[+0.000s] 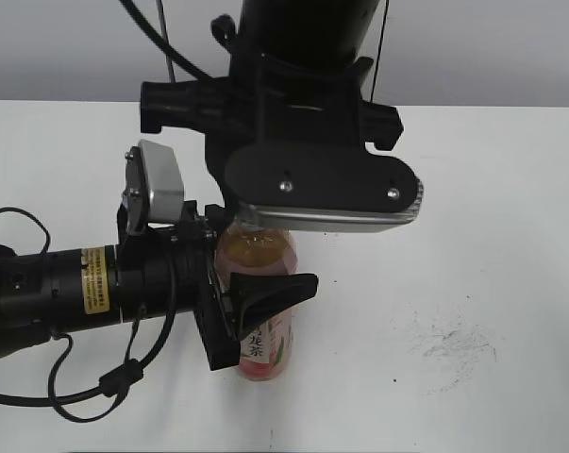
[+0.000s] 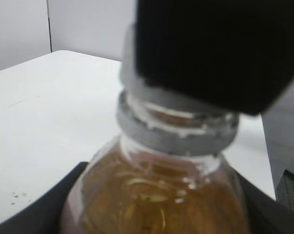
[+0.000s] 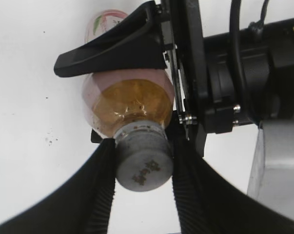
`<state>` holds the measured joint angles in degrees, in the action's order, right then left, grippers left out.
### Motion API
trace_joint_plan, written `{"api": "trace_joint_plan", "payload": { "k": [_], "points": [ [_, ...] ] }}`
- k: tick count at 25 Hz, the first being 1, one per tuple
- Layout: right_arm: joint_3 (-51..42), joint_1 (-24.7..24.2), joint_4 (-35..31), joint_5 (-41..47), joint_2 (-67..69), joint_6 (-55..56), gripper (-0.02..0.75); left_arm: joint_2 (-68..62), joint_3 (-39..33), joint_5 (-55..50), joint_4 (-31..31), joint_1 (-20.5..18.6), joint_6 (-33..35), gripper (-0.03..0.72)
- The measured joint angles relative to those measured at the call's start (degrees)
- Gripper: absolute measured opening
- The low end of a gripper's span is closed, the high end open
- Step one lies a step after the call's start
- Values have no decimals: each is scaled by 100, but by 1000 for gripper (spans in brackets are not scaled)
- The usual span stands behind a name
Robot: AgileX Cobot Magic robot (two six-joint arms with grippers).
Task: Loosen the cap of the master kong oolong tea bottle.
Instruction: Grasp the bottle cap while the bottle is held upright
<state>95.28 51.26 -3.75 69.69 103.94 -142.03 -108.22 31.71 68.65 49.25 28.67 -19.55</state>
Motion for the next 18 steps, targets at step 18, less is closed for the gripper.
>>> {"api": "trace_joint_plan", "payload": {
  "k": [18],
  "points": [
    [0,0,128,11,-17,7665,568,0,0,5,16,0,1,445]
  ]
}}
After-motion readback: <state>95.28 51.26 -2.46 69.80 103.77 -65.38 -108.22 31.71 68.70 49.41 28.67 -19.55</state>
